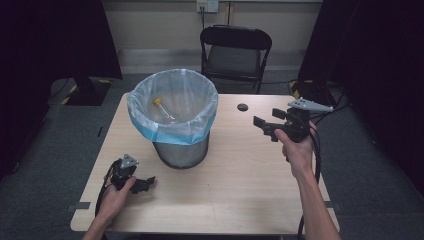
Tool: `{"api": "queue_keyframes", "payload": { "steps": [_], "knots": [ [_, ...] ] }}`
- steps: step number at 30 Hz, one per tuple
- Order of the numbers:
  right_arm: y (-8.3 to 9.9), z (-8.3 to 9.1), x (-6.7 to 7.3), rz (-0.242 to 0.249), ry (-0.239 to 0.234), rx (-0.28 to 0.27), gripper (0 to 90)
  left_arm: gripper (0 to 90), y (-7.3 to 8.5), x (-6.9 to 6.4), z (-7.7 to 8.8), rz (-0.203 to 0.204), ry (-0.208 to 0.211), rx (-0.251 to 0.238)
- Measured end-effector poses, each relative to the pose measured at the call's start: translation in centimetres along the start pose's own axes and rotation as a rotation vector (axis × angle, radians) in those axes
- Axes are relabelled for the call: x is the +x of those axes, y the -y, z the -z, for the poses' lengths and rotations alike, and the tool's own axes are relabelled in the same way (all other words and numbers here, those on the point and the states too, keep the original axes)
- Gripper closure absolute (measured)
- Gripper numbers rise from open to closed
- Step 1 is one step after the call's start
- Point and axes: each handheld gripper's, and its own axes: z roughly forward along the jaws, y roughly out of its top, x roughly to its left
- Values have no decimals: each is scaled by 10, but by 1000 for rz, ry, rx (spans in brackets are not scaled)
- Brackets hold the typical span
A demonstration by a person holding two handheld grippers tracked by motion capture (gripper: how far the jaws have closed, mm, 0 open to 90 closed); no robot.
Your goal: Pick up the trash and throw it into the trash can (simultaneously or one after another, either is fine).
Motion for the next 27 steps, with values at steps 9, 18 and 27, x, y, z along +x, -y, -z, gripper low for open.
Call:
{"api": "queue_keyframes", "payload": {
  "steps": [9, 18, 27],
  "knots": [
    [39, 3, -15, -46, 27, 40, 153, 0, 0, 0, 0, -3, -5, 0],
    [68, 9, -24, -43, 91, 95, 149, 2, 0, -1, 0, -2, -10, -3],
    [99, 15, -39, -73, 141, 140, 150, 3, 0, -1, 0, -1, -10, -3]
  ]
}}
